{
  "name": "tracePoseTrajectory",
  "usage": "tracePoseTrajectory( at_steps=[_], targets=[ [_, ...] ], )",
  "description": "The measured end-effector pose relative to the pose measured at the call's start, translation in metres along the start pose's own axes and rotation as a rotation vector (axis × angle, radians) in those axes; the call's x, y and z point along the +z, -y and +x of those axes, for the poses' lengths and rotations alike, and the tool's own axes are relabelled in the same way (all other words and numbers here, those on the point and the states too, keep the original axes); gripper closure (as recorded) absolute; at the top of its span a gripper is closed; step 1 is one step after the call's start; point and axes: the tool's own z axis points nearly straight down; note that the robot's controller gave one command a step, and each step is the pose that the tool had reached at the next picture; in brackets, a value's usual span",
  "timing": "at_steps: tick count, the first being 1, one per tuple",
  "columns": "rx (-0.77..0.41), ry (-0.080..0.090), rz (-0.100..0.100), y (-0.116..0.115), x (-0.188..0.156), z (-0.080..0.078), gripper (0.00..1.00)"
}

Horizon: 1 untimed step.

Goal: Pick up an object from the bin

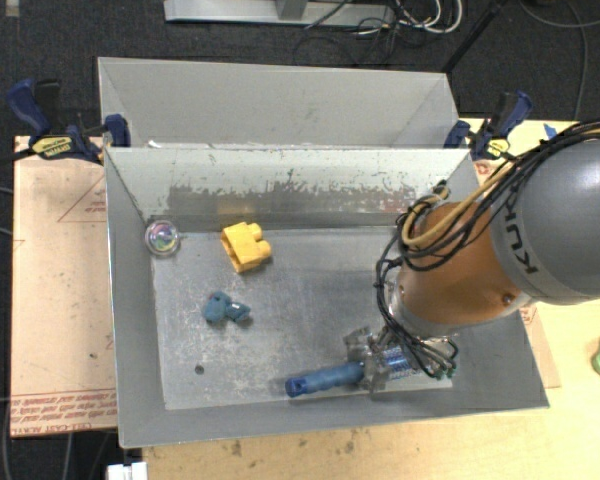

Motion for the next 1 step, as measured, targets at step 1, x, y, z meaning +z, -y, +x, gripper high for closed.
tracePoseTrajectory(
  at_steps=[1],
  targets=[
    [-0.014, 0.008, 0.003, 0.0050, -0.1022, -0.0112, 1.00]
  ],
)
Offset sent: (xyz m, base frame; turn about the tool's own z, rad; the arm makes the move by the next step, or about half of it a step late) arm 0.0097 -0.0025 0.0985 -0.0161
